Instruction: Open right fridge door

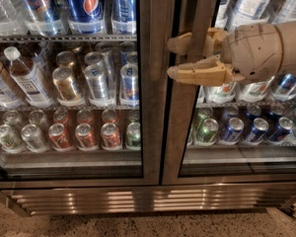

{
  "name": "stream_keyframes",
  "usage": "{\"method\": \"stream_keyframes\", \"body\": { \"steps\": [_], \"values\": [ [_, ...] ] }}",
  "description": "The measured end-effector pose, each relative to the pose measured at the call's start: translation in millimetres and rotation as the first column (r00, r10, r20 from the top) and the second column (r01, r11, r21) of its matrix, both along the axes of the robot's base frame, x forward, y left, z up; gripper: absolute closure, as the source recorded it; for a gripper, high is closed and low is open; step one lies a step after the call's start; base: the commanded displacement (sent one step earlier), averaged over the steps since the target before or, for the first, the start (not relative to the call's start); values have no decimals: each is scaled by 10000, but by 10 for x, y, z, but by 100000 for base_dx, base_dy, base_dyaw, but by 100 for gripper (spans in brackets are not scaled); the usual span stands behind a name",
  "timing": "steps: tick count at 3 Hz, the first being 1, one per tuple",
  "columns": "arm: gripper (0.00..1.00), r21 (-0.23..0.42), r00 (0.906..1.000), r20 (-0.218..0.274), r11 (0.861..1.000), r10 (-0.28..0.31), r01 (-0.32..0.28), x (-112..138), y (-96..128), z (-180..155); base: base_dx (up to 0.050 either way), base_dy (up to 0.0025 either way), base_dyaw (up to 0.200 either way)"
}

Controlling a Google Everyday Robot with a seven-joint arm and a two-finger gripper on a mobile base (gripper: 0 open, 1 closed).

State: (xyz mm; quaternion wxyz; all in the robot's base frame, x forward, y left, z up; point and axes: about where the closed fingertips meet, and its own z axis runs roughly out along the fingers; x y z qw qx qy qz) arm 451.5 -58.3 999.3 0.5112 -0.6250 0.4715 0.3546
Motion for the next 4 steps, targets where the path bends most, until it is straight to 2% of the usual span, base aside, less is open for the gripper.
{"method": "stream_keyframes", "body": {
  "steps": [1,2,4],
  "values": [
    [90,0,10000,0,10000,1,-1,0,0,0,0,0,0],
    [100,0,10000,0,10000,1,-1,0,1,0,0,0,0],
    [100,0,10000,0,10000,1,-1,0,1,0,-4948,-9,61]
  ]
}}
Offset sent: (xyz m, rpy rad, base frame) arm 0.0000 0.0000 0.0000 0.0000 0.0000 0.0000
